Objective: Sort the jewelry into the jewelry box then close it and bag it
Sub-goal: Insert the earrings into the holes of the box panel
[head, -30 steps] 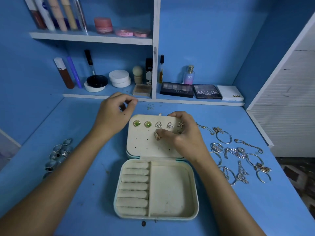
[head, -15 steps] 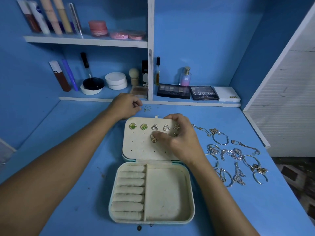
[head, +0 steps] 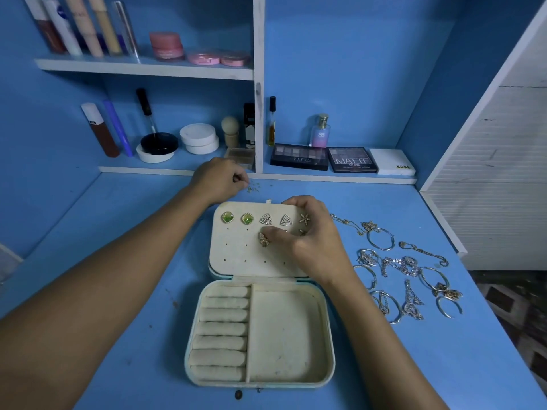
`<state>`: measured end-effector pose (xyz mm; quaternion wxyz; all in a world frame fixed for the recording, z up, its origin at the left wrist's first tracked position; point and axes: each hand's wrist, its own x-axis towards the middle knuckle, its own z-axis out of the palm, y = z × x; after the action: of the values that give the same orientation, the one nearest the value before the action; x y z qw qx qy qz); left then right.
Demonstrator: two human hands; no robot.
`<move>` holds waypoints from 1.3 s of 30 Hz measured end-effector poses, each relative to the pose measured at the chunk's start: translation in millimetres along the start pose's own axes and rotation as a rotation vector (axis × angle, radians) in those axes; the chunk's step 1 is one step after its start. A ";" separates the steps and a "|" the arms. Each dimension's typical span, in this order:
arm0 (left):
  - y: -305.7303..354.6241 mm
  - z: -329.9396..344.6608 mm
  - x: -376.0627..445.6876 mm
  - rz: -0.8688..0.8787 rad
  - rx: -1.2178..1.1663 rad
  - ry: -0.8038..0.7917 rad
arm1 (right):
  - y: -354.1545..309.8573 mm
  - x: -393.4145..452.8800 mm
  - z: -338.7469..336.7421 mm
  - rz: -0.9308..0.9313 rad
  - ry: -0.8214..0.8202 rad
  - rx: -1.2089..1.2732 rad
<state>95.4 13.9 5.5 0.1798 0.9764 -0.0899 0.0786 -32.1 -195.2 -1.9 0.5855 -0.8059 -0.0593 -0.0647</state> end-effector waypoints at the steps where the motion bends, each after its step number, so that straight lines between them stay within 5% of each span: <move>1: 0.7 -0.2 0.1 0.001 0.009 -0.002 | -0.1 -0.2 0.0 0.003 -0.001 0.001; 17: 1.9 -19.7 -15.8 -0.061 -0.013 -0.018 | -9.8 -7.7 -2.7 -0.089 0.022 -0.053; 39: 43.0 -57.4 -93.3 0.094 -0.348 0.090 | -16.7 -80.2 -16.4 -0.801 0.253 -0.410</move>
<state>-10.9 9.1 55.6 0.3461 0.9208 -0.1392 0.1139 -114.6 -207.3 4.9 0.3459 -0.8042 -0.2799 -0.3940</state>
